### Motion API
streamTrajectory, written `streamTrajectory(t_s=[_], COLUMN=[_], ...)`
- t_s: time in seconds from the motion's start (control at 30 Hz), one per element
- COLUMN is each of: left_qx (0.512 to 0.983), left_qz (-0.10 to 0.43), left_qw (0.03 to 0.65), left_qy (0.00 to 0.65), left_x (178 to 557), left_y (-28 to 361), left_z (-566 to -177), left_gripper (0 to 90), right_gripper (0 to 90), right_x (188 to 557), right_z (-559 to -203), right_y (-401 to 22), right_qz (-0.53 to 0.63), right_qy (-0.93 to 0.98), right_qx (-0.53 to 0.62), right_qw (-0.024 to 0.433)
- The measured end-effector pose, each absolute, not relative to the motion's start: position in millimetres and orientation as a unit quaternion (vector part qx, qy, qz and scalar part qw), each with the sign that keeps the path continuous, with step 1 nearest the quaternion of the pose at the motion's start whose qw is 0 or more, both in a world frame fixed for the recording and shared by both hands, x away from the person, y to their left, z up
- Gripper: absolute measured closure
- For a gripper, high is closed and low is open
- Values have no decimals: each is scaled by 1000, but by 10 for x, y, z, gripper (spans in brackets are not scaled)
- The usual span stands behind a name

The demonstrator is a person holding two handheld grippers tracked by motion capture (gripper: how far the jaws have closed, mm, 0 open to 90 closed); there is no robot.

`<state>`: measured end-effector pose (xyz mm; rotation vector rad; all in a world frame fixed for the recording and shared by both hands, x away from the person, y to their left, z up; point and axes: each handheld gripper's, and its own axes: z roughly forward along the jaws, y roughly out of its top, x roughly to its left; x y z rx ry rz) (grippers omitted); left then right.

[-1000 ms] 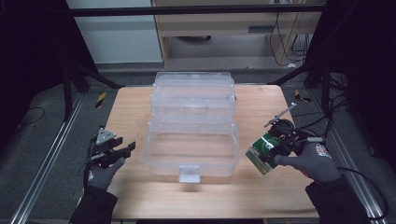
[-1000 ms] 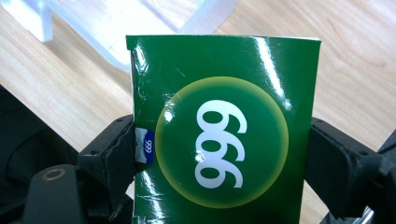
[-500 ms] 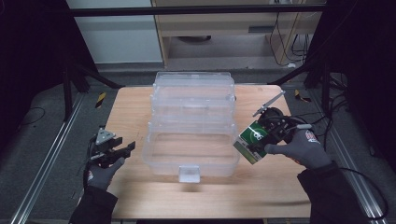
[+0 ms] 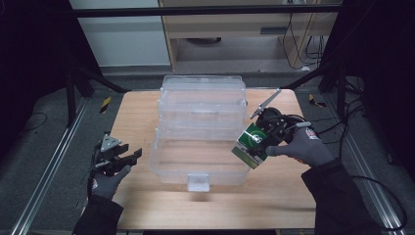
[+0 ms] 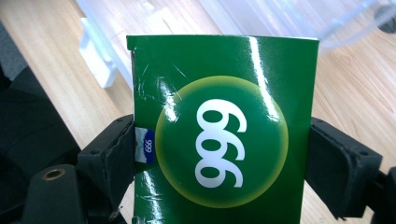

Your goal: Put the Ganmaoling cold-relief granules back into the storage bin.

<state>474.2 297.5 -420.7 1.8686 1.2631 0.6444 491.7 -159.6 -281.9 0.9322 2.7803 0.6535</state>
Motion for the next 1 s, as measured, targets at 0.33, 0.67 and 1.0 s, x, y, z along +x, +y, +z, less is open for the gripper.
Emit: streamTrajectory(t_s=[0.33, 0.67, 1.0], left_qx=[734, 733, 733], left_qz=[252, 251, 249], left_qw=[388, 389, 388], left_qy=[497, 498, 499], left_x=[4748, 4751, 4754], left_y=[2982, 2992, 2992], left_z=[-4213, -4217, -4223], left_gripper=[410, 410, 409], right_gripper=[181, 181, 181], right_x=[5013, 5104, 5225], right_z=[-2827, -2867, -2928], right_y=[-1448, -1240, -1177], right_qz=[208, 194, 192], right_qy=[944, 961, 968], right_qx=[248, 195, 157], right_qw=[56, 42, 34])
